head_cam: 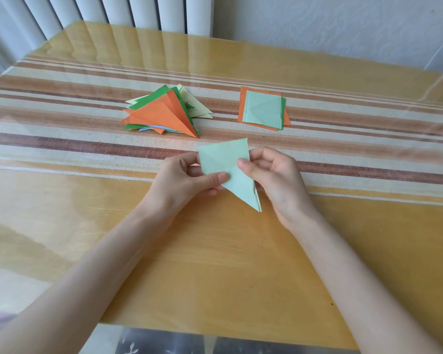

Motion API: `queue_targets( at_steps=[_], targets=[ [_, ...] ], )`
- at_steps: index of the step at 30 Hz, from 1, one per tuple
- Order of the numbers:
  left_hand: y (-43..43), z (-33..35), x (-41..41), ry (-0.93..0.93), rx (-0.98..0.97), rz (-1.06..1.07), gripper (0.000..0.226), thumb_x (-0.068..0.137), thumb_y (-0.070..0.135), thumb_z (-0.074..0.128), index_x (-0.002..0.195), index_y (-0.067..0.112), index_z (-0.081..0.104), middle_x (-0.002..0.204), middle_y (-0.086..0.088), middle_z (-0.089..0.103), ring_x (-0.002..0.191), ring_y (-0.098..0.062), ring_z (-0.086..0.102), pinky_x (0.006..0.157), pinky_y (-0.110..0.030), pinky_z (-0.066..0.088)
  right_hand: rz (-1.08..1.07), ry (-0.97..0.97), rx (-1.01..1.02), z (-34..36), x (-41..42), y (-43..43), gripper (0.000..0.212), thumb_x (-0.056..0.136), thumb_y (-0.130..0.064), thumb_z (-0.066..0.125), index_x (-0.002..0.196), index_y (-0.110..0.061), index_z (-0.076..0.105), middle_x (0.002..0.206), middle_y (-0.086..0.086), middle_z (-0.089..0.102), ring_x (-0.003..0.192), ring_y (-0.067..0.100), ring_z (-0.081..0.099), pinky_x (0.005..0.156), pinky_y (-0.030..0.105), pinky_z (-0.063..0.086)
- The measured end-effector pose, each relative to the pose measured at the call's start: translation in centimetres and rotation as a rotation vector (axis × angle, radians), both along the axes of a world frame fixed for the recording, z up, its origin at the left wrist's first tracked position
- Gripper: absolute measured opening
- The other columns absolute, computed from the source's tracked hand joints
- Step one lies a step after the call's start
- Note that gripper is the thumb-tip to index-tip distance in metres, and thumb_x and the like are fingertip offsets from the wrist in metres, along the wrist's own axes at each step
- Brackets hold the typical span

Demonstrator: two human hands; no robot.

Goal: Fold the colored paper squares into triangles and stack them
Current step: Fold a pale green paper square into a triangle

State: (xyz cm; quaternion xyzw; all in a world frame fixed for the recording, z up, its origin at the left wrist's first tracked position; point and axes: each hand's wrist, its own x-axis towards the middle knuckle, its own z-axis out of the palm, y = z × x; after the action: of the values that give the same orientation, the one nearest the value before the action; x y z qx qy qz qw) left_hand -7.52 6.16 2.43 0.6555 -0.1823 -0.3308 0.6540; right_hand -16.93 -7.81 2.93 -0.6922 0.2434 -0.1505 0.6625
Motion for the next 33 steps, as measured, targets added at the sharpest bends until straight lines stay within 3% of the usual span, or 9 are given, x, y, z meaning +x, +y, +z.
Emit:
queue_targets(
  at_steps=[4, 7, 10, 12, 14, 19, 24, 30, 33],
  targets=[
    [0.9, 0.0, 1.3, 0.015, 0.013, -0.091, 0.011, 0.086, 0.005, 0.062, 0.096, 0.008, 0.067, 0.080, -0.004, 0.075, 0.075, -0.008, 0.070, 0.066, -0.016, 0.055, 0.068, 0.056, -0.139, 0.1, -0.5, -1.1, 0.004, 0.088, -0.004, 0.065, 0.084, -0.002, 0.064, 0.079, 0.009, 0.072, 0.067, 0.008, 0.064, 0.061, 0.019, 0.048],
    [1.3, 0.1, 1.9, -0.050, 0.069, -0.105, 0.011, 0.090, 0.001, 0.060, 0.088, 0.009, 0.067, 0.079, -0.002, 0.074, 0.074, -0.009, 0.070, 0.065, -0.018, 0.055, 0.111, 0.096, -0.270, -0.2, -0.9, -1.8, 0.015, 0.085, -0.004, 0.069, 0.073, -0.013, 0.063, 0.068, -0.002, 0.068, 0.068, 0.009, 0.064, 0.070, 0.025, 0.052],
    [1.2, -0.4, 2.0, -0.374, 0.229, -0.107, 0.010, 0.086, 0.003, 0.068, 0.076, 0.006, 0.066, 0.069, -0.009, 0.069, 0.064, -0.013, 0.063, 0.059, -0.029, 0.052, 0.148, 0.119, -0.481, -0.9, -1.1, -1.8, 0.015, 0.085, -0.008, 0.069, 0.074, -0.011, 0.059, 0.069, -0.003, 0.063, 0.064, 0.001, 0.055, 0.066, 0.022, 0.046],
    [1.0, -0.8, 1.6, -0.661, 0.335, -0.093, 0.012, 0.081, 0.009, 0.072, 0.072, 0.005, 0.064, 0.064, -0.001, 0.059, 0.058, -0.006, 0.050, 0.060, -0.025, 0.042, 0.122, 0.110, -0.644, -1.3, -1.2, -1.4, 0.015, 0.087, -0.009, 0.068, 0.077, -0.013, 0.057, 0.071, -0.010, 0.055, 0.064, -0.002, 0.050, 0.062, 0.010, 0.037],
    [0.7, -1.1, 1.1, -0.854, 0.426, -0.036, 0.014, 0.078, 0.017, 0.072, 0.073, 0.007, 0.063, 0.071, 0.008, 0.050, 0.066, -0.007, 0.046, 0.062, -0.027, 0.038, 0.084, 0.063, -0.809, -1.8, -1.3, -1.1, 0.011, 0.086, -0.010, 0.068, 0.082, -0.013, 0.058, 0.073, -0.014, 0.051, 0.073, 0.002, 0.049, 0.067, 0.011, 0.035],
    [1.0, -1.5, 1.9, -0.914, 0.488, -0.052, 0.040, 0.069, 0.055, 0.057, 0.087, 0.021, 0.067, 0.094, 0.007, 0.051, 0.094, -0.016, 0.042, 0.077, -0.033, 0.040, 0.112, 0.040, -0.947, -3.2, -1.2, -1.7, 0.020, 0.082, -0.017, 0.068, 0.100, -0.008, 0.064, 0.097, 0.000, 0.058, 0.095, 0.017, 0.042, 0.084, 0.020, 0.033],
    [0.9, -1.2, 2.2, -0.886, 0.313, -0.178, 0.053, 0.076, 0.030, 0.062, 0.128, 0.026, 0.055, 0.116, 0.010, 0.050, 0.110, -0.017, 0.045, 0.093, -0.028, 0.034, 0.198, -0.047, -0.870, -2.8, -1.0, -1.6, 0.015, 0.082, -0.004, 0.069, 0.094, -0.012, 0.067, 0.094, -0.006, 0.062, 0.099, 0.021, 0.048, 0.084, 0.028, 0.046],
    [1.4, -2.1, 2.2, -1.223, 0.275, -0.246, 0.032, 0.076, 0.013, 0.052, 0.099, 0.022, 0.073, 0.098, 0.016, 0.060, 0.096, -0.015, 0.043, 0.076, -0.028, 0.024, 0.210, -0.187, -1.128, -3.2, -1.4, -2.2, 0.023, 0.078, 0.008, 0.061, 0.087, -0.009, 0.074, 0.089, -0.003, 0.068, 0.092, 0.020, 0.048, 0.082, 0.030, 0.042],
    [1.7, -2.2, 2.1, -1.410, 0.308, -0.242, 0.032, 0.081, 0.018, 0.047, 0.096, 0.018, 0.075, 0.095, 0.008, 0.068, 0.095, -0.018, 0.046, 0.078, -0.034, 0.029, 0.238, -0.240, -1.324, -3.3, -1.5, -2.1, 0.020, 0.079, 0.006, 0.062, 0.086, -0.008, 0.075, 0.089, -0.001, 0.069, 0.091, 0.021, 0.049, 0.082, 0.033, 0.038]
  ],
)
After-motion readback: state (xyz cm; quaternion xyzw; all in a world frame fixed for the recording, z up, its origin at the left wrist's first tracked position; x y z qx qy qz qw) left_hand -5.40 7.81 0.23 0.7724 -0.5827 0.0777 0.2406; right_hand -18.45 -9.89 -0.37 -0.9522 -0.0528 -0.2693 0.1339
